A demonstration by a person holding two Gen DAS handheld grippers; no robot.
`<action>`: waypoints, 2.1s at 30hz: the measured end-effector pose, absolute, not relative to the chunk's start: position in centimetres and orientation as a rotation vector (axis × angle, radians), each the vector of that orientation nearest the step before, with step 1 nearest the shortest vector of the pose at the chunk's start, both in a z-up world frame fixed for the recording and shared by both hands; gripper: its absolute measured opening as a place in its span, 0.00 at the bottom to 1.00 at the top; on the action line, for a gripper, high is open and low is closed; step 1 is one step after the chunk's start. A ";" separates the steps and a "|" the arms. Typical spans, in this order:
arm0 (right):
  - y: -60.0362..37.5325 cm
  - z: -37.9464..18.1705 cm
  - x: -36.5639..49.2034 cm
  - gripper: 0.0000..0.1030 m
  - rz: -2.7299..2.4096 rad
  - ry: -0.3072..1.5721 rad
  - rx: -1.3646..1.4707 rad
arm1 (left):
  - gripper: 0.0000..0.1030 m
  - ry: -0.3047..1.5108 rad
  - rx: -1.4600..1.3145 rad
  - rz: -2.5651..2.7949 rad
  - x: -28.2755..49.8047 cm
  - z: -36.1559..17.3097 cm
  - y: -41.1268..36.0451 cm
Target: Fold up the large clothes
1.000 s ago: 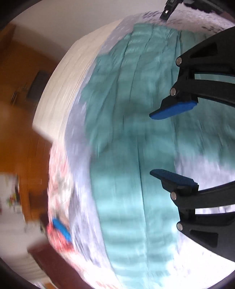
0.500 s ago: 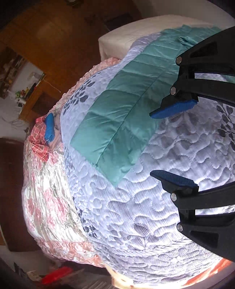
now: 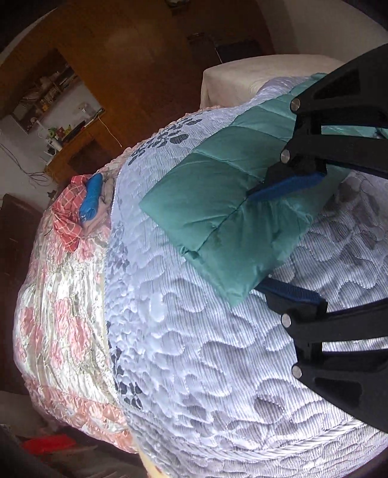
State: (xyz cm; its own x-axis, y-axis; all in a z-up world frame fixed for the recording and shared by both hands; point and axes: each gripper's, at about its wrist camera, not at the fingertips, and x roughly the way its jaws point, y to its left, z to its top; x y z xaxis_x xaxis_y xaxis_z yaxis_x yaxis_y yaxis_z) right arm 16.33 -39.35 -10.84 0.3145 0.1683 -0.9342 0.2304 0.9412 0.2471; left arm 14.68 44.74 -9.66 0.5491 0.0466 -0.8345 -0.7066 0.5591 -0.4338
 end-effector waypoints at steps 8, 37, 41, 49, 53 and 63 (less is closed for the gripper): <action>-39.3 -10.5 16.3 0.45 -0.040 1.251 0.358 | 0.02 0.823 -0.793 0.508 14.8 -7.4 43.0; -37.3 -9.4 15.5 0.45 0.034 1.222 0.352 | 0.02 0.793 -0.318 -0.257 22.6 1.6 5.9; -36.7 -9.7 15.8 0.45 0.050 1.227 0.354 | 0.02 0.851 -0.276 -0.311 23.6 -0.7 1.5; -36.0 -10.3 16.4 0.45 0.062 1.237 0.352 | 0.02 0.998 -0.202 -0.347 24.4 -7.0 -3.7; -35.9 -10.8 16.5 0.45 0.062 1.246 0.353 | 0.02 1.077 -0.179 -0.350 24.5 -9.5 -4.7; -35.2 -9.6 17.0 0.45 0.064 1.225 0.360 | 0.08 1.142 -0.178 -0.391 23.4 -10.6 -4.5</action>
